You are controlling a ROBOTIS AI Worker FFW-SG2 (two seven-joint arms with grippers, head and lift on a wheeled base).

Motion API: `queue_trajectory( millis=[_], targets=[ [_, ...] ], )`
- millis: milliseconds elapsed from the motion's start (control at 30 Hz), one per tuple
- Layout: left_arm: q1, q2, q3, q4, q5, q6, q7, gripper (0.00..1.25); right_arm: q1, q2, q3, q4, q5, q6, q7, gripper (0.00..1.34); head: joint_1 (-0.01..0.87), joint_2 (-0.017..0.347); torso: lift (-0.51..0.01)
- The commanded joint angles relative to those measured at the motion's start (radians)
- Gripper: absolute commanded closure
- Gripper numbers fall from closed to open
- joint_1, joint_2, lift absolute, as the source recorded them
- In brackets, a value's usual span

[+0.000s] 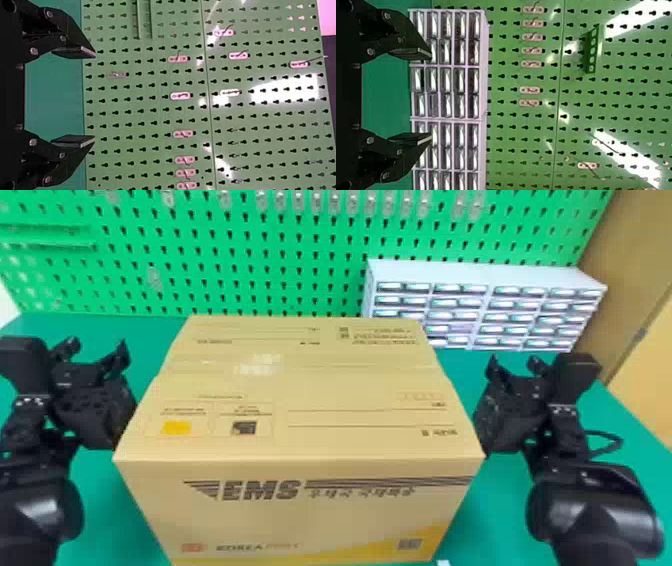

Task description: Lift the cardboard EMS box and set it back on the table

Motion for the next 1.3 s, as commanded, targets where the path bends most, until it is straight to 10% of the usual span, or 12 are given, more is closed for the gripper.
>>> queue_trajectory(
  millis=[0,1267],
  targets=[
    [0.0,0.0,0.0,0.0,-0.001,-0.001,0.0,0.49,0.001,0.005,-0.003,-0.005,0.011,0.002,-0.001,0.53,0.678,-0.015,-0.09],
    [0.002,0.0,0.001,0.0,-0.001,-0.001,0.0,0.49,0.0,0.017,-0.007,-0.025,0.034,0.005,-0.001,0.53,0.678,-0.015,-0.09]
  ],
)
